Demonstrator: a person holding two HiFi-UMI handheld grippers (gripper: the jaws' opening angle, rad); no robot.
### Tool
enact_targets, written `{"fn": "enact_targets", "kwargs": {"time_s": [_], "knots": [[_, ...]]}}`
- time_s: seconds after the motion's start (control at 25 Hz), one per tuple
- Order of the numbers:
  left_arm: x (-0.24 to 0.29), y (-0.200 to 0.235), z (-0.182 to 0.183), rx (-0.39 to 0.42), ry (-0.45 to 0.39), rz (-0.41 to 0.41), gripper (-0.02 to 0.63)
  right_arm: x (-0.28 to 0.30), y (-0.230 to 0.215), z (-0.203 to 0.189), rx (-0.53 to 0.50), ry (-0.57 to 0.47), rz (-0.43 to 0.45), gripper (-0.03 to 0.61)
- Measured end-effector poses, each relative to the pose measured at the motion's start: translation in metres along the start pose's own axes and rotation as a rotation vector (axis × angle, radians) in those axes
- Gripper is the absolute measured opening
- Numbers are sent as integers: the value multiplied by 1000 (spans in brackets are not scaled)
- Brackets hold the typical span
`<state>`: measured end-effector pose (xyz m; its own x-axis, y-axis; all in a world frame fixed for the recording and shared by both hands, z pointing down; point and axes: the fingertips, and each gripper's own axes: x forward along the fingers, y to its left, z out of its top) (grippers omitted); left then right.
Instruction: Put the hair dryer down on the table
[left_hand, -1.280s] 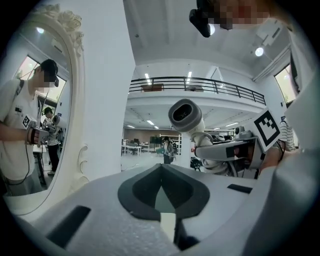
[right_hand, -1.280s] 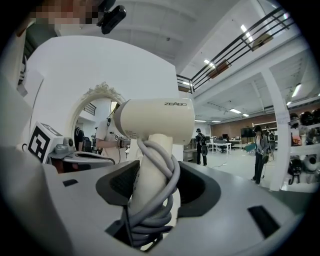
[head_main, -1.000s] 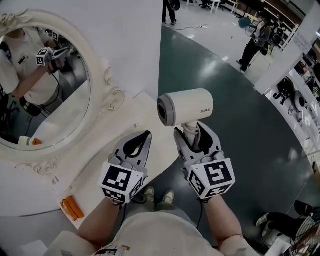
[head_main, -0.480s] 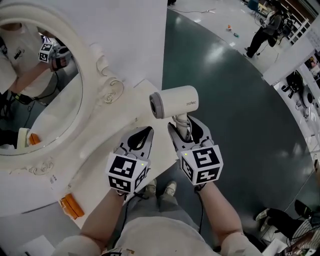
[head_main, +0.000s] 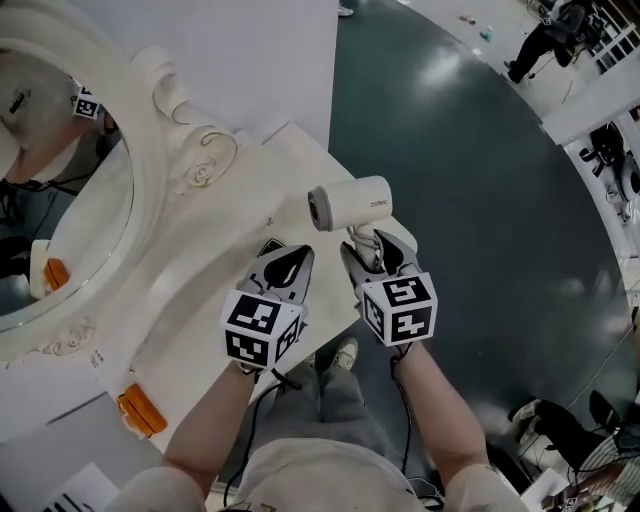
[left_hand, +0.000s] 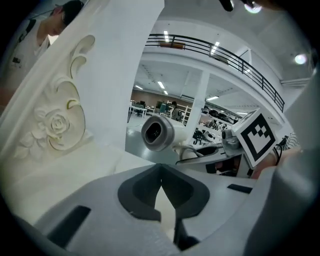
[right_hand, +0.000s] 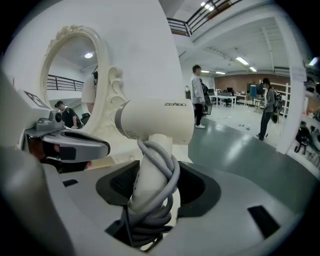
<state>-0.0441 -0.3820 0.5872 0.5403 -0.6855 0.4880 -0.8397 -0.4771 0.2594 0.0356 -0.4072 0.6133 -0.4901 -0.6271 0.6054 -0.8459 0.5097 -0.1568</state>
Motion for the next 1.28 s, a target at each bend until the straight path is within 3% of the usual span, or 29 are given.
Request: {"fn": "enact_targets", "kwargs": {"time_s": [0.36,0.64,1.0,1.28], "knots": [[42,15,-52,-59,98,0,14,44,-16,-65,7,183,-2,230],[56,26,-80,-40,165,13,14,65,-13,-98,-14,312,43,230],[61,31,-94,-59,204,7,14,77,-12,-125,-14,413,7,232],[62,31,-99,-61,218,4,14,82,-14,-127,-36,426,-38,232]]}}
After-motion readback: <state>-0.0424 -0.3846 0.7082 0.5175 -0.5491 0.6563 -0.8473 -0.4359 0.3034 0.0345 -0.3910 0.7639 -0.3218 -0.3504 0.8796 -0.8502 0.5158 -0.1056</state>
